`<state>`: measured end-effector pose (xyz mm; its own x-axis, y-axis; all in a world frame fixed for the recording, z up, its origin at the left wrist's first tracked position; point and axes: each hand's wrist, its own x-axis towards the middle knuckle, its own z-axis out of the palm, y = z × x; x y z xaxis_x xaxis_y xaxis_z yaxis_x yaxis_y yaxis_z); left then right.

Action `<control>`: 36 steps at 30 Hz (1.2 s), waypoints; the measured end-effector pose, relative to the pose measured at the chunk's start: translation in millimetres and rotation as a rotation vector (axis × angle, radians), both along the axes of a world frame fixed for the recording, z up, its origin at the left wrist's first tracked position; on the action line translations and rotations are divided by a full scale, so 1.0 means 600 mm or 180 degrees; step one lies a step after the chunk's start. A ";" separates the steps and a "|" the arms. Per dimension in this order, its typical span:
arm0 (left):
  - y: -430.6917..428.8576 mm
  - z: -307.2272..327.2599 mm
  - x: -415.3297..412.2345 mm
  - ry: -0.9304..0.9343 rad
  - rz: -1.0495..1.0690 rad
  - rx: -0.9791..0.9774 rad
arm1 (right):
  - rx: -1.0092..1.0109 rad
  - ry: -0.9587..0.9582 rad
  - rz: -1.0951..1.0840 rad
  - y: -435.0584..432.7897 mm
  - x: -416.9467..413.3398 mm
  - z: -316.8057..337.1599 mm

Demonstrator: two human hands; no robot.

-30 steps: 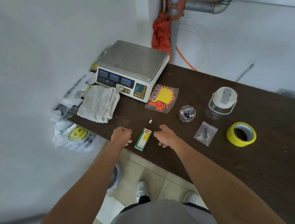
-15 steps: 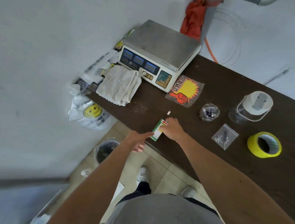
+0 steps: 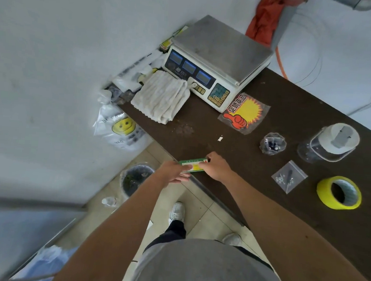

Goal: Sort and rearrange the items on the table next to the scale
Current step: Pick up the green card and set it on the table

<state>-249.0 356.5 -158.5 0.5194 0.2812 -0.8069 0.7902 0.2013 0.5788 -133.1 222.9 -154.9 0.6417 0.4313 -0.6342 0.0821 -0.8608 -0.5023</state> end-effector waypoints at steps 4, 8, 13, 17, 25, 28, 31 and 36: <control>0.013 0.008 0.007 -0.0195 -0.0109 0.0005 | 0.0103 0.0070 -0.0173 -0.005 0.003 0.010; 0.018 0.017 0.025 -0.0380 -0.0083 -0.0057 | 0.0340 0.0171 -0.0382 -0.021 0.010 0.025; -0.006 0.040 0.062 -0.0561 -0.0013 -0.0178 | 0.0583 0.0019 -0.0569 -0.061 0.033 0.040; -0.041 0.049 0.091 -0.0778 -0.0596 0.0314 | 0.0784 -0.0318 -0.0912 -0.114 0.035 0.058; -0.149 0.033 0.117 -0.1024 -0.2318 0.2323 | 0.0570 -0.0924 -0.1166 -0.222 -0.008 0.034; -0.179 0.020 0.109 -0.1097 -0.2435 0.2251 | 0.0528 -0.0914 -0.1274 -0.254 -0.027 0.023; -0.202 0.006 0.103 -0.1018 -0.2585 0.2184 | 0.0380 -0.0854 -0.1228 -0.280 -0.044 0.011; -0.240 0.000 0.103 -0.1065 -0.2399 0.2061 | 0.0180 -0.0961 -0.1107 -0.312 -0.052 0.002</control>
